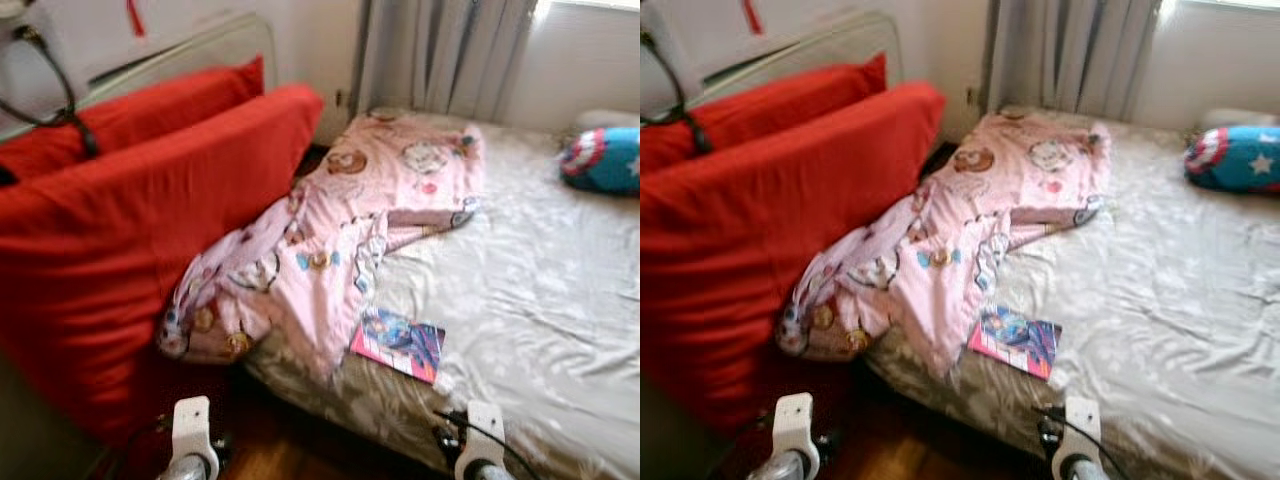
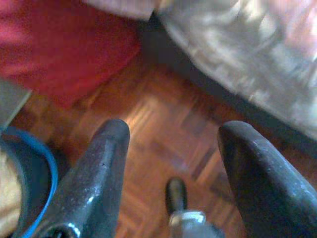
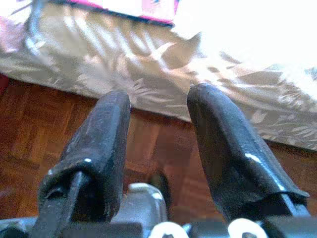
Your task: Clean up the room
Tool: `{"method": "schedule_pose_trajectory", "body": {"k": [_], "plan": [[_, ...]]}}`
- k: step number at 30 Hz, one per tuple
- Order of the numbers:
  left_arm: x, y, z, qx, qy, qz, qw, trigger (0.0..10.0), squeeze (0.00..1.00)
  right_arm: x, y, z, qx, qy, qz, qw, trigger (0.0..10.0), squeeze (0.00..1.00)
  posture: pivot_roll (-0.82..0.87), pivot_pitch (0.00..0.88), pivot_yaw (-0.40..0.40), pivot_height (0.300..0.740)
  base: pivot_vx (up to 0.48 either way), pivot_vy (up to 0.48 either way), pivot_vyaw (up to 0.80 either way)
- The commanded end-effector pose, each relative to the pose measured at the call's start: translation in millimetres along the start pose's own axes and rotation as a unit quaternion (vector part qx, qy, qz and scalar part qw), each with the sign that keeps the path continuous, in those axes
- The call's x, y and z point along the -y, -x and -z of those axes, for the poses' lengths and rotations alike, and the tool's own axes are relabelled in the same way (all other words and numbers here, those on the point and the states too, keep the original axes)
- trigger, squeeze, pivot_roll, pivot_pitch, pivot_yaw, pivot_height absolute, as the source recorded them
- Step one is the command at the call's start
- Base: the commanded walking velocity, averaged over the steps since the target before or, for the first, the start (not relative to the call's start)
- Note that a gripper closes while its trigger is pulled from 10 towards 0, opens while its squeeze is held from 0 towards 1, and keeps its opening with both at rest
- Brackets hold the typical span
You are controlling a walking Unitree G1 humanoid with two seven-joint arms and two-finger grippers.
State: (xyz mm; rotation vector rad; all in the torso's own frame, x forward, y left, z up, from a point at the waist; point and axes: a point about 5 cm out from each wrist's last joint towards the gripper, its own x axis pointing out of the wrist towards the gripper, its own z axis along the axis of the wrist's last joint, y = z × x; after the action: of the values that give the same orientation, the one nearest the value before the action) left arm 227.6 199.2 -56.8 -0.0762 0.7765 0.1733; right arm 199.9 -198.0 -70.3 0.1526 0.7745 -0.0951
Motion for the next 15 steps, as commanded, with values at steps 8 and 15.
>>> {"method": "schedule_pose_trajectory", "body": {"k": [8, 15], "plan": [[6.5, 1.2, 7.1, -0.011, 0.01, 0.009, 1.0, 10.0, 0.0, 10.1, 2.2, -0.4, 0.007, 0.002, 0.012, 1.0, 10.0, 0.0, -0.19, 0.0, 0.008, 0.74, 0.224, 0.0, 0.0], [6.8, 2.5, 7.7, 0.011, 0.027, 0.007, 1.0, 10.0, 0.0, 10.8, 3.7, 0.3, 0.019, 0.006, 0.005, 1.0, 10.0, 0.0, -0.18, 0.01, 0.006, 0.74, 0.0, 0.0, 0.0]]}}
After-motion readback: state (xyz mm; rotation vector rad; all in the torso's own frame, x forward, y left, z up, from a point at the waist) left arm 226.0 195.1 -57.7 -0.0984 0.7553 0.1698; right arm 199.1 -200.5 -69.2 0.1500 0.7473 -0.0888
